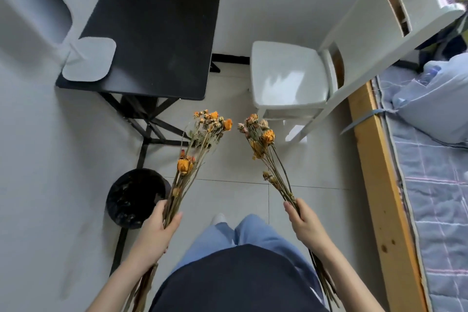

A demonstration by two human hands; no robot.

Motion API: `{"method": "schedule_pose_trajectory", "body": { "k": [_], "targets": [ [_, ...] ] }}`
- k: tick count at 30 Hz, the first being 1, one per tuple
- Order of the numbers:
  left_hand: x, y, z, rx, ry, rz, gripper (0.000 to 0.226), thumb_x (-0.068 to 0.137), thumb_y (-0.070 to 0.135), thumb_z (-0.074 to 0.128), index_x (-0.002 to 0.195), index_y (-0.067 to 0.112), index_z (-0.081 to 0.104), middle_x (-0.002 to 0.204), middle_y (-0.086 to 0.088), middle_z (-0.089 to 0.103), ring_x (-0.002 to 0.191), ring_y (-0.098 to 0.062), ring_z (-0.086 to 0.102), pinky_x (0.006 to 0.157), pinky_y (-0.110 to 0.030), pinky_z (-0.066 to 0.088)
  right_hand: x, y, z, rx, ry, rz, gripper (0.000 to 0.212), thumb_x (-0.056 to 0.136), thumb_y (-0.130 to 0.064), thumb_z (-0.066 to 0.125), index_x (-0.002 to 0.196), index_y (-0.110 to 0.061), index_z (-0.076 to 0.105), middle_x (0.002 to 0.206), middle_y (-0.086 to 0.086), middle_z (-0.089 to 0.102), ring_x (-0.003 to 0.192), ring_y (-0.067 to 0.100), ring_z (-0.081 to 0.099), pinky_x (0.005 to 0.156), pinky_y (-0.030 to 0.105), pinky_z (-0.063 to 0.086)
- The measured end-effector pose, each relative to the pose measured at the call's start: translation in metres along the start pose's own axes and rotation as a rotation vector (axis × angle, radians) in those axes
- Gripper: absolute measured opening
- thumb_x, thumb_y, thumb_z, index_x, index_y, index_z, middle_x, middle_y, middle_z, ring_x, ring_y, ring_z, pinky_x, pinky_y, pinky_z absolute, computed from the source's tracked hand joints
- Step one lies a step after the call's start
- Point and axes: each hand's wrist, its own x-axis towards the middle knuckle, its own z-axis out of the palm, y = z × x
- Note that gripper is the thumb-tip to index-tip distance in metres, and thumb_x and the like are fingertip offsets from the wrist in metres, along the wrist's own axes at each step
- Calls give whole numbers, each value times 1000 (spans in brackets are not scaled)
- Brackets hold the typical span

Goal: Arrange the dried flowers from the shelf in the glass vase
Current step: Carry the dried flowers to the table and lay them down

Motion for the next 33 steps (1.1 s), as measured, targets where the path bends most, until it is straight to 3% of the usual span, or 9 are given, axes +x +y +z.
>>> {"method": "schedule_pose_trajectory", "body": {
  "k": [3, 10, 13, 21, 26, 33],
  "targets": [
    [43, 31, -5, 27, -13, 5, 20, 92, 33, 53, 110, 32, 44, 74, 2, 57, 39, -7, 47, 35, -19, 37, 39, -23, -23, 20, 14, -13, 29, 97, -26, 47, 70, -17, 39, 57, -4, 39, 51, 11, 32, 50, 28, 29],
    [130, 94, 8, 11, 23, -36, 19, 90, 33, 54, 108, 32, 47, 44, 1, 46, 34, -8, 41, 34, -20, 35, 140, -66, -79, -57, -42, -43, 30, 97, -30, 45, 71, -17, 38, 58, -6, 42, 53, 10, 34, 54, 27, 31],
    [162, 123, 23, 7, 56, -54, 22, 91, 34, 53, 112, 29, 46, 45, 1, 45, 35, -7, 42, 35, -20, 36, 189, -84, -108, -86, -95, -69, 29, 97, -31, 46, 70, -21, 39, 55, -11, 47, 49, 3, 36, 52, 22, 31],
    [230, 212, 42, -74, 191, -103, 20, 91, 34, 52, 110, 31, 44, 51, 6, 48, 40, -11, 43, 39, -23, 38, 307, -150, -178, -214, -227, -162, 34, 96, -34, 46, 70, -18, 33, 56, -9, 37, 48, 6, 28, 47, 19, 27],
    [269, 251, 26, -137, 258, -126, 12, 92, 32, 51, 103, 28, 46, 50, 3, 41, 38, -7, 38, 38, -23, 35, 366, -198, -188, -262, -291, -234, 33, 96, -35, 45, 74, -14, 34, 59, -3, 35, 54, 13, 30, 55, 30, 28],
    [331, 266, -15, -184, 367, -130, 11, 92, 31, 52, 100, 25, 48, 49, 1, 44, 36, -6, 42, 37, -22, 38, 434, -275, -166, -263, -346, -310, 32, 97, -36, 43, 73, -17, 33, 60, -5, 32, 54, 13, 28, 54, 32, 27]
  ]
}}
